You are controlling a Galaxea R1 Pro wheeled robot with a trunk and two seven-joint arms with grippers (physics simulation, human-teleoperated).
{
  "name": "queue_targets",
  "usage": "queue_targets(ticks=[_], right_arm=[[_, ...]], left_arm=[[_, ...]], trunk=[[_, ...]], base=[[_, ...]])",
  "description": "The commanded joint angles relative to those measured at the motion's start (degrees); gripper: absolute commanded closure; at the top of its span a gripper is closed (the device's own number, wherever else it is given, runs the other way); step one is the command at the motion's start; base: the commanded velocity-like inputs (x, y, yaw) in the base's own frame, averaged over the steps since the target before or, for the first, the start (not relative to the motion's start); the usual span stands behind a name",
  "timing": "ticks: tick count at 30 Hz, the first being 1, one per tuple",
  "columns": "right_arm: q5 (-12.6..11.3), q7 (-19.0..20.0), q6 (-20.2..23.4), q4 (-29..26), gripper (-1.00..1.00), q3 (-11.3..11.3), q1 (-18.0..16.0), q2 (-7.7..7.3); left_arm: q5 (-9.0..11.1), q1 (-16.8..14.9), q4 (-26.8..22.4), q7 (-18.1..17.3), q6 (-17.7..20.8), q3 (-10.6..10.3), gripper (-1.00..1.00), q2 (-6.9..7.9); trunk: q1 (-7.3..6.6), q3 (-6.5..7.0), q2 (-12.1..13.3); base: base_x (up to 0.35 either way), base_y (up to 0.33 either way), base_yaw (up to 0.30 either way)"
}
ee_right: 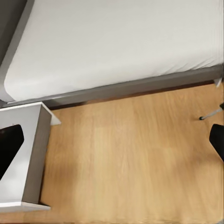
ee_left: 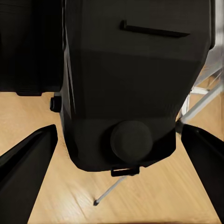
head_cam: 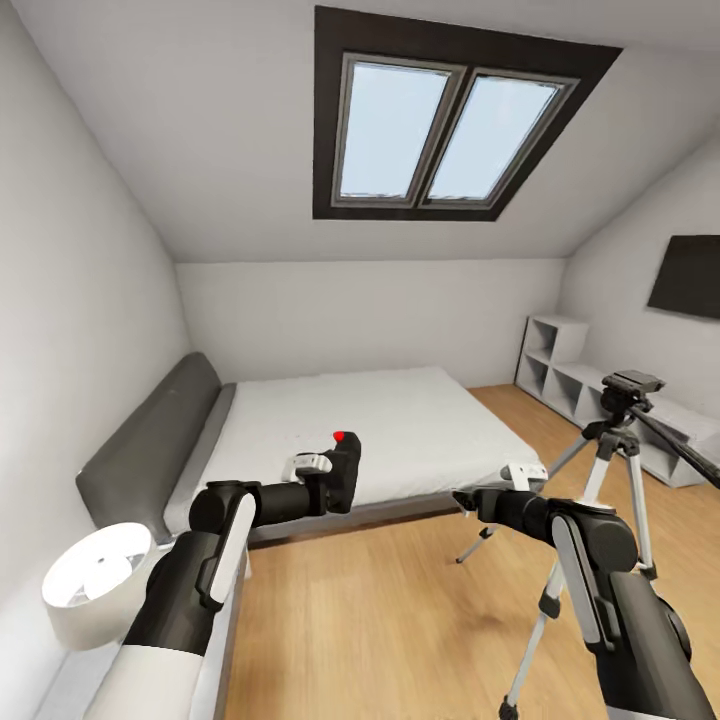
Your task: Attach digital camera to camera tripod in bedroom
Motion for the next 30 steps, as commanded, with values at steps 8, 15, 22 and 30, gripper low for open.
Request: queue_targets(ticks=[8,15,22,30], right_arm=[[-0.1,0.1,0.3,0.0,-1.0,0.1,2.1,-0.24],[-0.1,0.1,0.3,0.0,-1.0,-0.2,2.8,-0.34],[-0.1,0.1,0.3,0.0,-1.0,-0.3,4.3,-0.41],[-0.1,0.1,0.3,0.0,-1.0,-0.4,5.1,-2.07]], left_arm=[[0.7,0.0,0.1,0.3,0.4,0.0,1.0,0.06],[0.7,-0.1,0.1,0.3,0.4,0.0,1.0,0.1],[0.7,0.0,0.3,0.3,0.4,0.0,1.0,0.11],[0.7,0.0,0.3,0.4,0.4,0.0,1.0,0.05]], trunk=[[0.02,-0.23,0.0],[0.02,-0.41,0.0],[0.02,-0.58,0.0],[0.02,-0.75,0.0]], base=[[0.0,0.219,-0.259],[0.0,0.299,-0.259],[0.0,0.281,-0.259],[0.0,0.074,-0.259]])
